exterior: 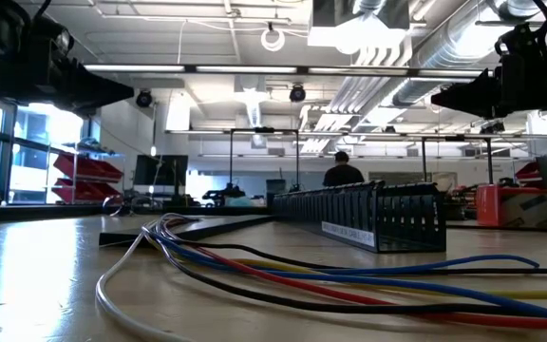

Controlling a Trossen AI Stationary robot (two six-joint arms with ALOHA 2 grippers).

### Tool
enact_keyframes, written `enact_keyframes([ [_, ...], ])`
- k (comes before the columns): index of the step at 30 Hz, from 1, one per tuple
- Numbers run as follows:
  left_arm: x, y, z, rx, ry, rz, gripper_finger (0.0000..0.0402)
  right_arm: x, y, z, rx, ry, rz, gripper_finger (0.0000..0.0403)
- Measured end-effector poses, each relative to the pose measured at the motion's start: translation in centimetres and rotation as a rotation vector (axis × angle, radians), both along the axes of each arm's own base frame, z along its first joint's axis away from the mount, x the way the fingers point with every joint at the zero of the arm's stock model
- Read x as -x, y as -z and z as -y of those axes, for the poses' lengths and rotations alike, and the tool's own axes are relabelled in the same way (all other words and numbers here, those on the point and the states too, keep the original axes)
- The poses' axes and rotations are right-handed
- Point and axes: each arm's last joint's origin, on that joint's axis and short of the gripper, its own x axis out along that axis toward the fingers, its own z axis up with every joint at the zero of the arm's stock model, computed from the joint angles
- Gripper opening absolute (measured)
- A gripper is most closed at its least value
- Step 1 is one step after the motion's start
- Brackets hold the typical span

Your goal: Ziptie cables

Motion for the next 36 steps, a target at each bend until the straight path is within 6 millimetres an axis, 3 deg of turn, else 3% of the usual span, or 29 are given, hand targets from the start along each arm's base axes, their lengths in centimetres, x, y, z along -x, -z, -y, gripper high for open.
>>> enact_keyframes([
  [6,0.0,0.0,0.0,0.007,0.001,0.008,0.0,0.0,0.0,0.0,0.0,0.0,0.0,0.0],
  [14,0.1,-1.3,0.0,0.182,0.004,0.206,0.0,0.0,0.0,0.0,0.001,0.0,-0.001,0.0],
  [19,0.2,-1.7,0.0,0.186,0.001,0.253,0.0,0.0,-0.1,0.0,0.013,0.0,0.008,0.0],
  [24,0.0,-1.4,-0.3,0.128,-0.069,0.194,0.0,0.0,-0.5,-0.1,-0.289,-0.056,0.191,0.0],
  [27,-0.3,-1.3,-0.3,0.127,-0.085,0.183,0.0,0.5,-2.0,0.4,-0.186,0.129,0.347,0.0],
  [29,-0.4,-1.4,-0.4,0.154,-0.079,0.202,0.0,0.8,-2.7,0.6,-0.237,0.201,0.473,0.0],
  [32,-0.7,-1.2,-0.4,0.149,-0.067,0.166,0.0,0.7,-3.3,0.4,-0.235,0.103,0.527,0.0],
  [36,-1.0,-0.7,-0.4,0.164,-0.073,0.118,0.0,-0.2,-3.6,0.6,-0.4,0.04,0.561,0.0],
])
